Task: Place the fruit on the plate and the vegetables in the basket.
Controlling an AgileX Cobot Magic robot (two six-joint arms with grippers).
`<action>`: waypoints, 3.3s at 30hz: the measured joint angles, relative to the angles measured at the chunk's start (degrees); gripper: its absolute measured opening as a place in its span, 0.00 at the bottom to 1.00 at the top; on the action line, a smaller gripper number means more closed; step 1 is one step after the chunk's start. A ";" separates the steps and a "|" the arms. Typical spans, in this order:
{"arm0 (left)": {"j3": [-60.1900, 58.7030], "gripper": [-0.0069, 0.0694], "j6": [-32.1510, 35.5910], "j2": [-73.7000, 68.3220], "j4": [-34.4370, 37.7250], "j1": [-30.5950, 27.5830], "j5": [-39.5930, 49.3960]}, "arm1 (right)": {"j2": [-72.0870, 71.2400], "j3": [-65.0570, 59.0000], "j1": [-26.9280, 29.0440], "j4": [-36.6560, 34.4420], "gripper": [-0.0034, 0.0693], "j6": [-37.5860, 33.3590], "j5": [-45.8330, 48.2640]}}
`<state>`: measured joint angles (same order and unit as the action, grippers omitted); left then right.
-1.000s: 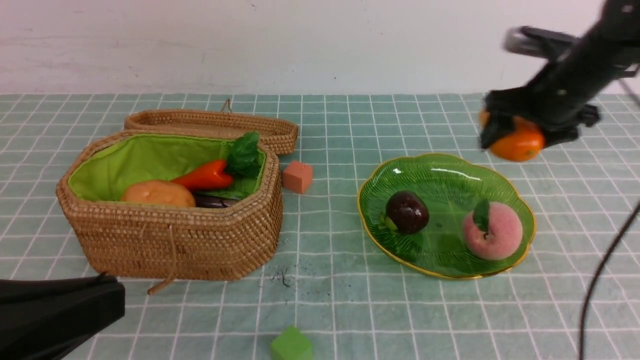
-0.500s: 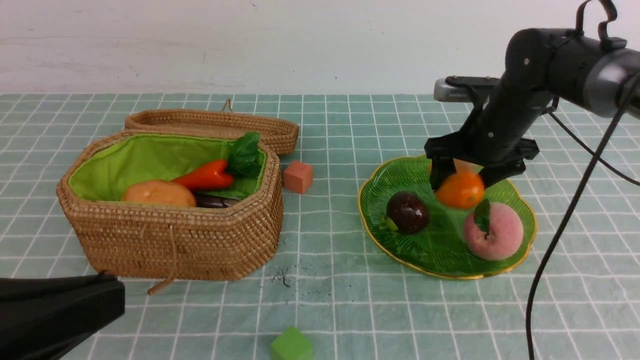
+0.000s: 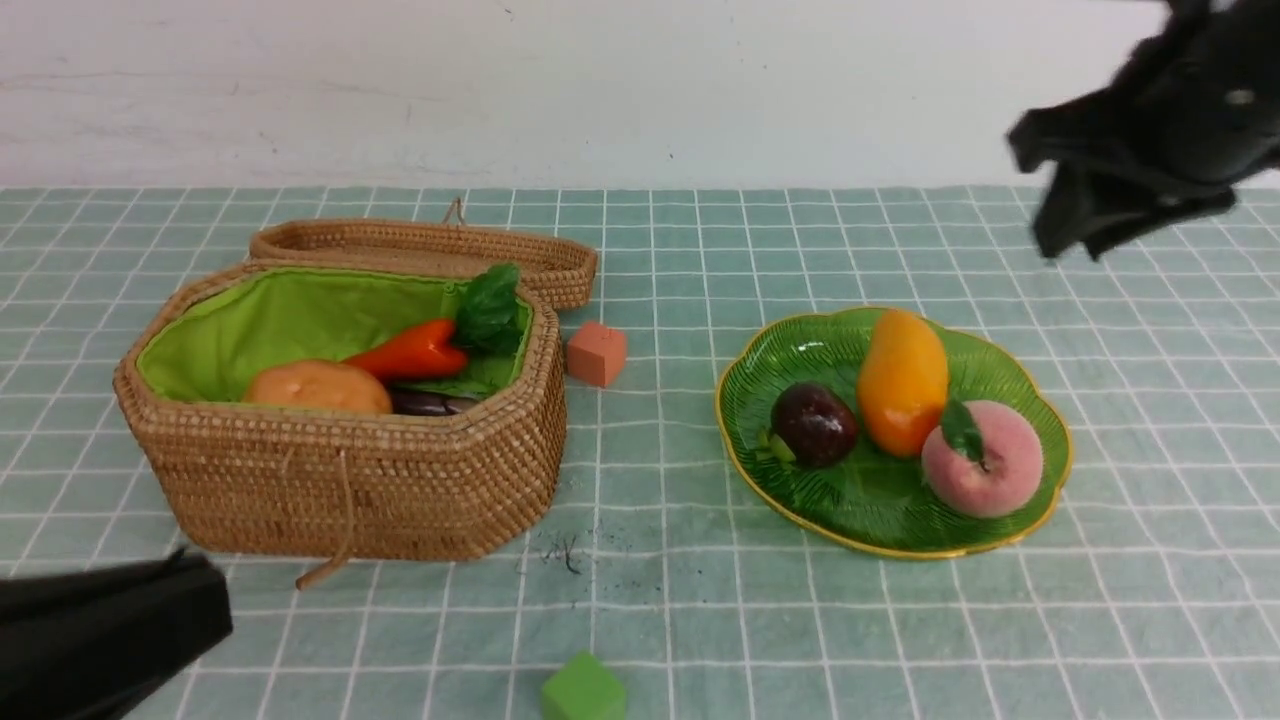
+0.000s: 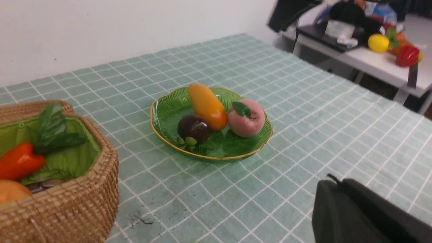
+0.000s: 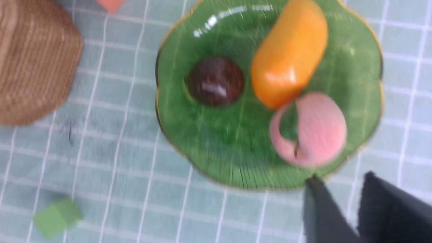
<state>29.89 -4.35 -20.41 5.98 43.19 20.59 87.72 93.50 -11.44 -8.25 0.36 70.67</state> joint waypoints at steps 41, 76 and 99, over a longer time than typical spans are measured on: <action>-20.28 0.08 -3.34 8.09 0.74 0.00 -13.43 | -71.53 -78.29 1.85 12.75 0.02 10.11 -41.35; -20.35 0.12 -3.34 8.14 0.84 0.00 -12.54 | -88.34 -94.37 9.65 8.74 0.04 8.83 -48.43; -31.56 0.07 -5.93 20.86 -0.48 -36.32 -0.96 | -88.34 -94.37 9.65 8.69 0.05 8.83 -48.43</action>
<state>-1.67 -10.29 0.44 5.51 6.87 19.63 -0.62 -0.86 -1.79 0.44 9.18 22.25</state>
